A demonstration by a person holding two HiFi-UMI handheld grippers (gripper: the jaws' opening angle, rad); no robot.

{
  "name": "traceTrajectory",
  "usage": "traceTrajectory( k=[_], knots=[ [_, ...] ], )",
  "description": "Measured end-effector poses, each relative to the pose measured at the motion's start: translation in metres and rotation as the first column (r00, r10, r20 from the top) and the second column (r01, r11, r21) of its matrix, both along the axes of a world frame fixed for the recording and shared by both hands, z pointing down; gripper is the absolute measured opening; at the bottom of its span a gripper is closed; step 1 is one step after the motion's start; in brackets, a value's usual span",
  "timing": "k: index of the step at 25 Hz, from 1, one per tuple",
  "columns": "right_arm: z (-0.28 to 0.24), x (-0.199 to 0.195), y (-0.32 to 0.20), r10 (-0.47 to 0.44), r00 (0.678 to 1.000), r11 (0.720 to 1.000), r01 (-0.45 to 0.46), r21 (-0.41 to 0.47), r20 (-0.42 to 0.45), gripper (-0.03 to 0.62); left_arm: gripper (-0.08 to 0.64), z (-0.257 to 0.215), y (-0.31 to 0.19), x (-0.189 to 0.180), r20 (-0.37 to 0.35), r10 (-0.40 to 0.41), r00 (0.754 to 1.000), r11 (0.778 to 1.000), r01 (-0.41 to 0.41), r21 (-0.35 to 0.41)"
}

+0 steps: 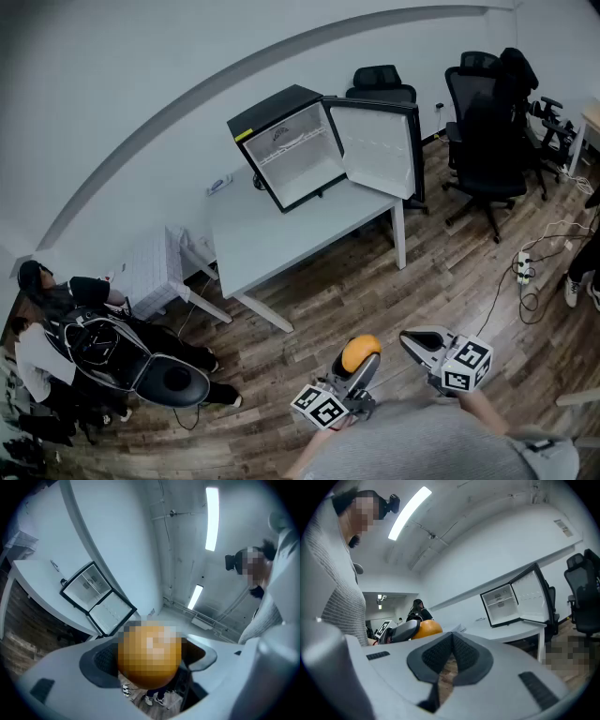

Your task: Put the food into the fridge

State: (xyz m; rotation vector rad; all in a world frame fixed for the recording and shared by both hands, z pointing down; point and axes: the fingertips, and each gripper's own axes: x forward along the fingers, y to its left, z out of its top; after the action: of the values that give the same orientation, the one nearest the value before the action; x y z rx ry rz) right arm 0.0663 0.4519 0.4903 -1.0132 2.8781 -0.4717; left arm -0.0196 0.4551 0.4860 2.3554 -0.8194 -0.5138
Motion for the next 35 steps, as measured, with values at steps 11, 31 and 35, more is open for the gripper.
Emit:
traceTrajectory(
  k=[11, 31, 35],
  knots=[
    [-0.006, -0.012, 0.004, -0.046, 0.999, 0.999, 0.046, 0.009, 0.009, 0.012, 0.388, -0.002, 0.005, -0.01, -0.011, -0.027, 1.0, 1.0, 0.027, -0.001],
    [0.003, -0.023, -0.002, -0.08, 0.994, 0.995, 0.084, -0.06, 0.076, 0.012, 0.388, -0.002, 0.001, -0.011, 0.014, -0.037, 0.999, 0.999, 0.037, 0.0],
    [0.002, -0.023, -0.003, -0.084, 0.993, 0.994, 0.09, -0.061, 0.081, 0.014, 0.388, -0.003, 0.0, -0.012, 0.014, -0.046, 0.999, 0.999, 0.046, -0.003]
  ],
)
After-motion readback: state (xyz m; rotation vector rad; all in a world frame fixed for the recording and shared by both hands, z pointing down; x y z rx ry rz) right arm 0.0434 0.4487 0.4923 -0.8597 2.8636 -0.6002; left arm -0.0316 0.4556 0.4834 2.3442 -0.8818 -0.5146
